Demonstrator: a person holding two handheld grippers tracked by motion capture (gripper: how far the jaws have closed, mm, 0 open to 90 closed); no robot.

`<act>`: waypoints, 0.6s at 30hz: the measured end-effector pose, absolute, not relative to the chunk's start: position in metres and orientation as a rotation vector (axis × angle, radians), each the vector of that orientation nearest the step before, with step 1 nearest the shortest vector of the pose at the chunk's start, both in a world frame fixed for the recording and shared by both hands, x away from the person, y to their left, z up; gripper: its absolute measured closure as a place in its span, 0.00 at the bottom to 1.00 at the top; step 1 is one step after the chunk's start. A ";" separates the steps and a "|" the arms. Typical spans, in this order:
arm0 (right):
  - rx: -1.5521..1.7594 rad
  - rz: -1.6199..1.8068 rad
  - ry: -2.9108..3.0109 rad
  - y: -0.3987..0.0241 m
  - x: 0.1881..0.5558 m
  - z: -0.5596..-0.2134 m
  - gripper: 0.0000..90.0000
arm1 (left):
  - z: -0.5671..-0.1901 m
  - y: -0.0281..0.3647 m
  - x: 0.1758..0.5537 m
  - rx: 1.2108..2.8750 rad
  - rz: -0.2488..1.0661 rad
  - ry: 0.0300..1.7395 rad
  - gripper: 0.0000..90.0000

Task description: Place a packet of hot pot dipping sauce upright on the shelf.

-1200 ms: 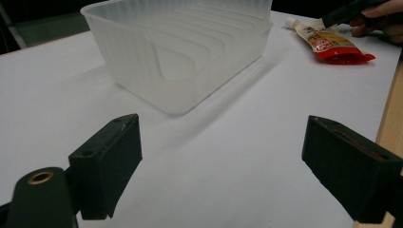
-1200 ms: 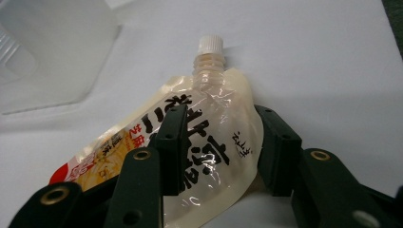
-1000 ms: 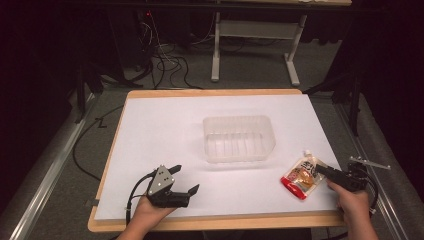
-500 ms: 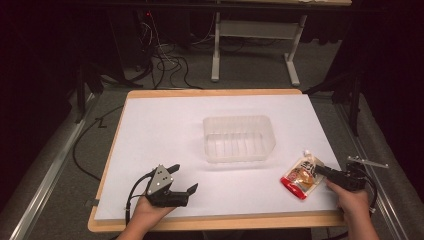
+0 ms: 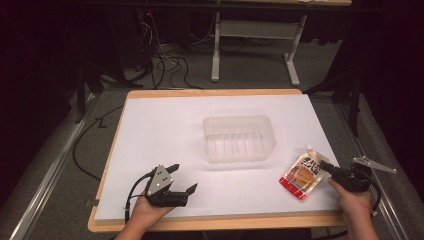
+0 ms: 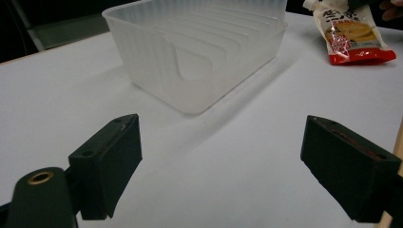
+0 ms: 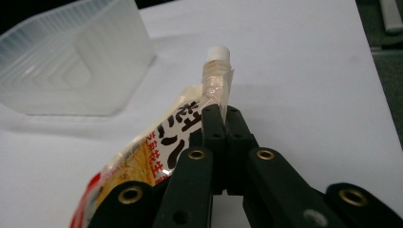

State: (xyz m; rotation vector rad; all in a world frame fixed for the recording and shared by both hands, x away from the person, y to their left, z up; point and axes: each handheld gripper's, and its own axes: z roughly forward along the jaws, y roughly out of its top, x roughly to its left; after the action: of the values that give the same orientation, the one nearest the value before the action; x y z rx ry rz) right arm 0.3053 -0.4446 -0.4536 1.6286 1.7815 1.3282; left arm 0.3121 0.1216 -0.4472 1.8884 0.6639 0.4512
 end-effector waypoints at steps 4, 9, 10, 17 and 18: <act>1.577 1.379 1.763 -0.439 0.300 -0.443 1.00 | -0.446 0.122 0.311 1.892 0.456 0.653 0.16; 1.481 1.439 1.741 -0.426 0.292 -0.425 1.00 | -0.446 0.122 0.311 1.895 0.457 0.644 0.16; 1.468 1.444 1.741 -0.424 0.291 -0.423 1.00 | -0.446 0.122 0.311 1.895 0.456 0.643 0.16; 1.401 1.472 1.749 -0.414 0.288 -0.412 1.00 | -0.446 0.122 0.311 1.897 0.457 0.637 0.16; 1.388 1.478 1.749 -0.412 0.287 -0.411 1.00 | -0.446 0.122 0.311 1.897 0.458 0.636 0.16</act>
State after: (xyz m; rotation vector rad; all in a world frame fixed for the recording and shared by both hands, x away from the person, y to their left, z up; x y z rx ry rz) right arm 0.2866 -0.4122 -0.4105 1.3878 1.7489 1.4784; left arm 0.3106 0.1216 -0.4459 1.8974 0.6363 0.4582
